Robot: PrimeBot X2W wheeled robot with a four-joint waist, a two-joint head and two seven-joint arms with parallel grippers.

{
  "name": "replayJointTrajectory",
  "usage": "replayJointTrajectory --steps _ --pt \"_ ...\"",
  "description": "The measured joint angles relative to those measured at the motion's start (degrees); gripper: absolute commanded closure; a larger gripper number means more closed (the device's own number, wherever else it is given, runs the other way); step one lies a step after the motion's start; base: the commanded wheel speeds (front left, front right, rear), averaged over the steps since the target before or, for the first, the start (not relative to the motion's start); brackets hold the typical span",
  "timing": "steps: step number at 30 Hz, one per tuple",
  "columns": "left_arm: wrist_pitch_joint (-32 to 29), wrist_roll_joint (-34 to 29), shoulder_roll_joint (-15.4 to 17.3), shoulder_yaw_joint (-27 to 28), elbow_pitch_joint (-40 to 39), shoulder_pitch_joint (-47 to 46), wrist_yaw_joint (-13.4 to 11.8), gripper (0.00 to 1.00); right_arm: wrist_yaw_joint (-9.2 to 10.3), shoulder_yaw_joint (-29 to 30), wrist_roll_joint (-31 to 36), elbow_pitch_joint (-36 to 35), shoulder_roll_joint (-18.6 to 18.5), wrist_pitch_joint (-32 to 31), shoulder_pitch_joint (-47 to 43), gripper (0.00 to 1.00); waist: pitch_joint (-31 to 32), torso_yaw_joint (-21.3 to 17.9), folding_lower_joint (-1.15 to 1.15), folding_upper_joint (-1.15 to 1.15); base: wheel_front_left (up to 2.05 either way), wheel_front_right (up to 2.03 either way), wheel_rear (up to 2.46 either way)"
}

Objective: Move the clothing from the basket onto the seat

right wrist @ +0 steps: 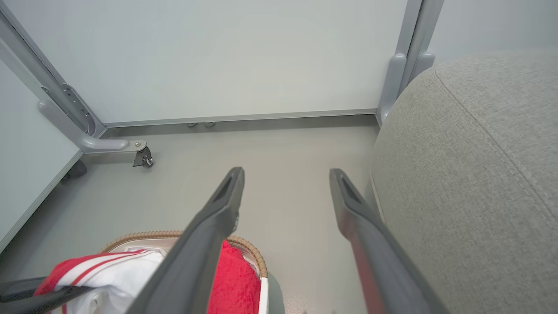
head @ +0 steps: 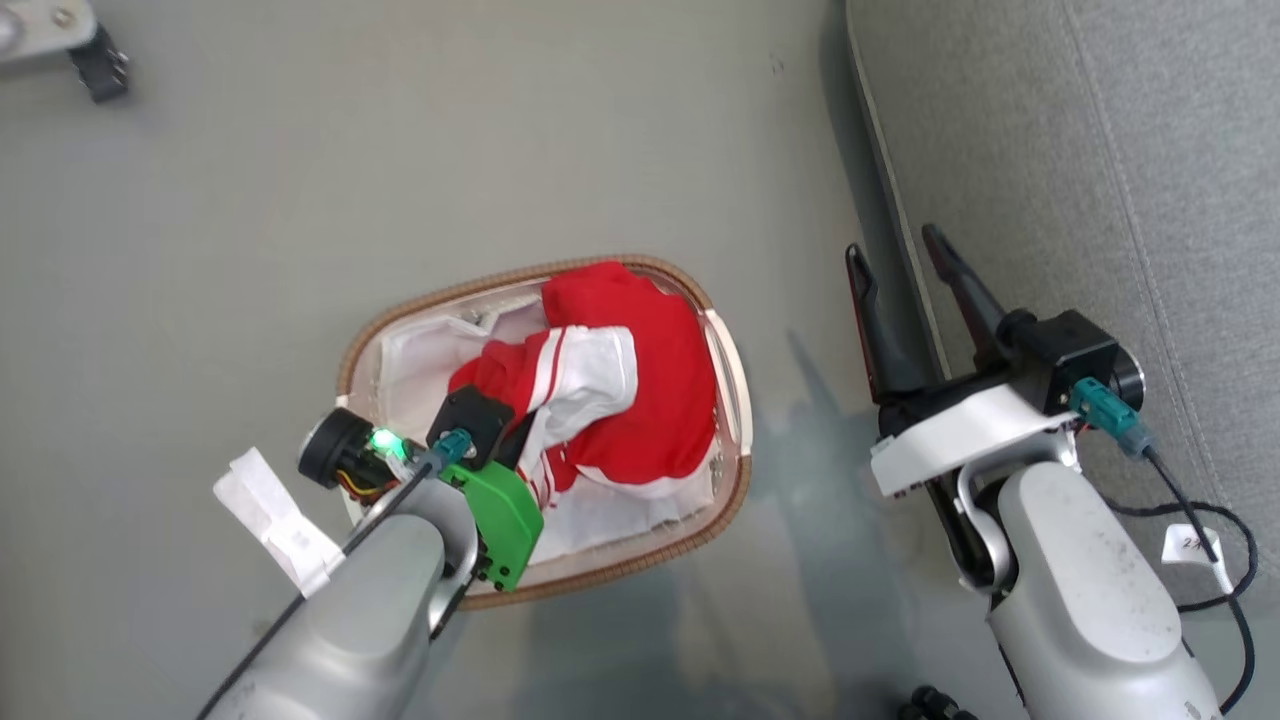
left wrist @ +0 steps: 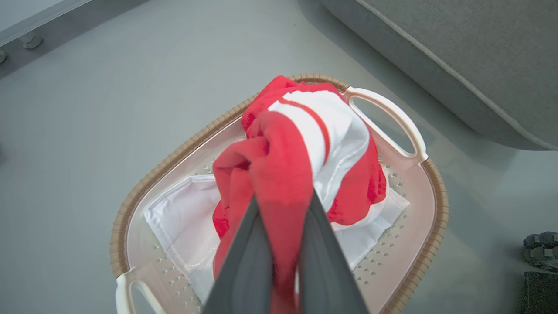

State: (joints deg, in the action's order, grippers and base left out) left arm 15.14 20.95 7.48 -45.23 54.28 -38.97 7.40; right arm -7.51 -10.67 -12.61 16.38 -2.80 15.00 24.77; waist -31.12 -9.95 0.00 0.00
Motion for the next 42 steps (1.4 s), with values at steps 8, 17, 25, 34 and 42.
replayJointTrajectory --steps 8,17,25,34,42 --pt "-0.01 -0.79 -0.91 4.78 -7.39 5.67 0.07 1.00 -0.01 -0.43 0.67 2.16 0.02 0.00 -3.43 0.00 7.90 2.55 0.00 0.00 0.00 0.00 0.00" --pt "-0.01 -2.75 -2.12 10.82 -14.54 10.66 0.14 1.00 -0.01 -1.10 0.64 3.10 0.00 0.00 -7.92 0.00 16.17 5.18 0.00 0.00 0.00 0.00 0.00" --pt "-0.01 -3.35 -3.33 14.66 -20.97 13.45 0.14 1.00 -0.01 -1.43 0.54 4.02 0.00 0.00 -11.98 0.00 23.07 6.94 -0.01 0.00 0.00 0.00 0.00" --pt "-0.01 -2.79 -4.33 17.59 -28.43 13.95 0.14 1.00 -0.01 -2.21 -0.05 4.54 0.01 0.00 -15.49 0.00 29.14 7.71 -0.01 0.00 0.00 0.00 0.00" --pt "-0.01 -1.87 -4.50 18.53 -33.30 12.63 0.14 1.00 -0.01 -2.18 -0.57 4.91 0.00 0.00 -17.15 0.00 31.31 7.99 0.00 0.00 0.00 0.00 0.00"
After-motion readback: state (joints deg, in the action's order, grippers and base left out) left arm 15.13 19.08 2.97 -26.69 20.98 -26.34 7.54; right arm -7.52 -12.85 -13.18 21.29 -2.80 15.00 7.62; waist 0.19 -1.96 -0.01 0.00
